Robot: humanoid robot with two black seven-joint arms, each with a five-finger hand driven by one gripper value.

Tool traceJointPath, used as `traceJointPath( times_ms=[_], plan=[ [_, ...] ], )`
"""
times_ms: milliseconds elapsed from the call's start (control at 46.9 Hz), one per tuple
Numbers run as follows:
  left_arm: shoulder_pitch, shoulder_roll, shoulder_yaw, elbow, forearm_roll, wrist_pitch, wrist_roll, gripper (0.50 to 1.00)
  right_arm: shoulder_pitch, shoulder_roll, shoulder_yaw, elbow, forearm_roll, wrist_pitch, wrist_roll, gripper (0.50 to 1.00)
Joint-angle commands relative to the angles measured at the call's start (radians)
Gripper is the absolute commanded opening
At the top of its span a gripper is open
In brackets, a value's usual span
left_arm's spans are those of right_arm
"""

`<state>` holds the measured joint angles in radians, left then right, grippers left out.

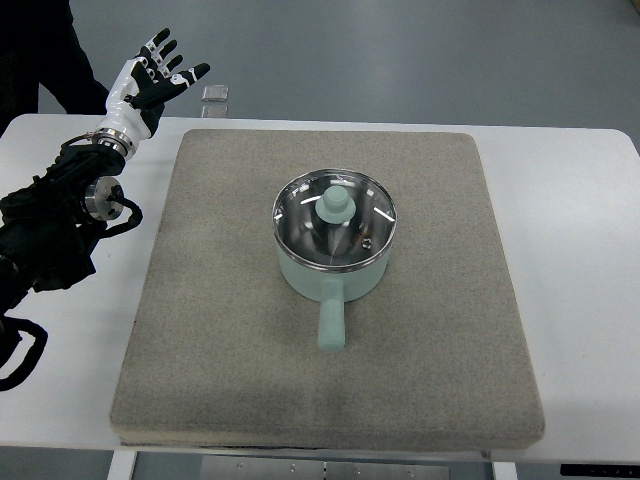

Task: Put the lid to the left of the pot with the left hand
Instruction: 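Swing the left hand over the saucepan toward the glass lid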

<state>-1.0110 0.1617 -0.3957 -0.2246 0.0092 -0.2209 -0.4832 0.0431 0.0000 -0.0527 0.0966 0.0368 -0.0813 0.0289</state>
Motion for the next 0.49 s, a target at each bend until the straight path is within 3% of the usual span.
traceJointPath(
  times_ms=[0, 469],
  plan=[
    [0.000, 0.001, 0.000, 0.001, 0.000, 0.000, 0.000, 0.996, 0.001, 0.000, -0.001, 0.000, 0.000, 0.000, 0.000, 0.921],
    [-0.003, 0.010, 0.044, -0.024, 0.054, -0.034, 0.002, 0.996, 0.000, 0.000, -0.001, 0.000, 0.000, 0.000, 0.000, 0.921]
  ],
)
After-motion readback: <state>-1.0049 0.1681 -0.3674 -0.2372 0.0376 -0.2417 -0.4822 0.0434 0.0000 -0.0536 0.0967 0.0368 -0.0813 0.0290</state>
